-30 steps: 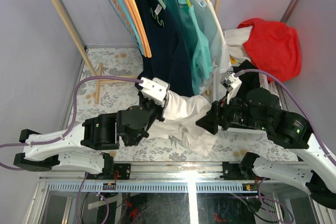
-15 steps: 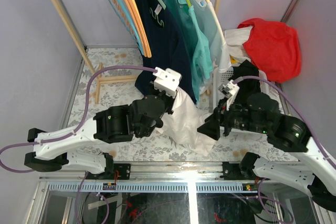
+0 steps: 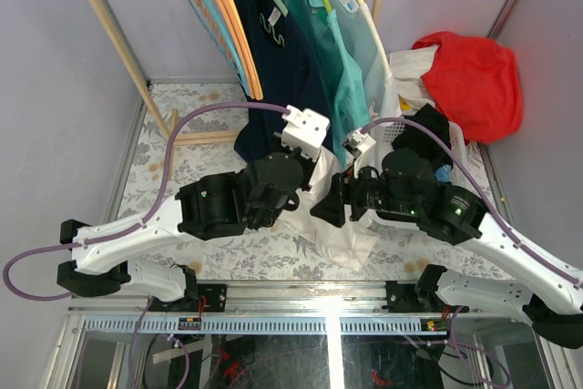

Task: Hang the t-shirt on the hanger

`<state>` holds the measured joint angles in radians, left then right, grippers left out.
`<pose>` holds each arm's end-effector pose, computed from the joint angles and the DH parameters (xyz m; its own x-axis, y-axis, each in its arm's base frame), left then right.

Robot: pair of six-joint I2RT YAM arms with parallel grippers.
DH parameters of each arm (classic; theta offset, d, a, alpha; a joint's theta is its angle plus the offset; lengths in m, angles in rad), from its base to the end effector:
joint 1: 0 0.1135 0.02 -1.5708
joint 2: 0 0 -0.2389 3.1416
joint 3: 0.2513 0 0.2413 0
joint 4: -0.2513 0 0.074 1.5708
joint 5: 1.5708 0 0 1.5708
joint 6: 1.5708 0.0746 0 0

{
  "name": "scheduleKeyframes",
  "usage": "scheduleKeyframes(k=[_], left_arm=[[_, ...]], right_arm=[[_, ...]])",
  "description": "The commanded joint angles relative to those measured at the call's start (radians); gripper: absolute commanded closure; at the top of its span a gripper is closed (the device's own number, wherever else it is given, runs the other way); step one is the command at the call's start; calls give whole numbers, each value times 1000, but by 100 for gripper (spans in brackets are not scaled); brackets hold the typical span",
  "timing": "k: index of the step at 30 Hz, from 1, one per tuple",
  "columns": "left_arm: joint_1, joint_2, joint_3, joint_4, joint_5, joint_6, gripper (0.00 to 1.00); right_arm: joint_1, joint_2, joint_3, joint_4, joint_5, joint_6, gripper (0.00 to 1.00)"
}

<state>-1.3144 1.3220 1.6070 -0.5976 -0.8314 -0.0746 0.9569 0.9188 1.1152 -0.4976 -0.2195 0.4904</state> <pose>0.1261 -0.2635 0.4301 -0.1131 0.2332 -0.9658 0.4664 0.8708 0.1557 0.1208 0.1996 0.3643 -0.5829 -0.0292 -0.8120 -0.7289 0.4602 0.5068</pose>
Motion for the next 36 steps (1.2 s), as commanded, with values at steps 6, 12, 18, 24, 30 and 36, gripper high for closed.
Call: scheduleKeyframes(k=[6, 12, 18, 24, 30, 36], left_arm=[[22, 0, 37, 18, 24, -5, 100], [27, -3, 36, 27, 41, -9, 100], [27, -22, 26, 10, 39, -16, 100], [26, -74, -20, -55, 10, -58, 100], [32, -144, -116, -79, -3, -100, 100], [57, -187, -205, -62, -2, -129, 96]], right_arm=[[27, 23, -15, 214, 114, 31, 27], [35, 58, -32, 245, 173, 42, 34], [34, 44, -19, 224, 225, 10, 81], [34, 17, 102, 99, 166, -95, 100], [35, 33, 240, 9, -96, -138, 100], [34, 39, 310, -37, -277, -131, 100]])
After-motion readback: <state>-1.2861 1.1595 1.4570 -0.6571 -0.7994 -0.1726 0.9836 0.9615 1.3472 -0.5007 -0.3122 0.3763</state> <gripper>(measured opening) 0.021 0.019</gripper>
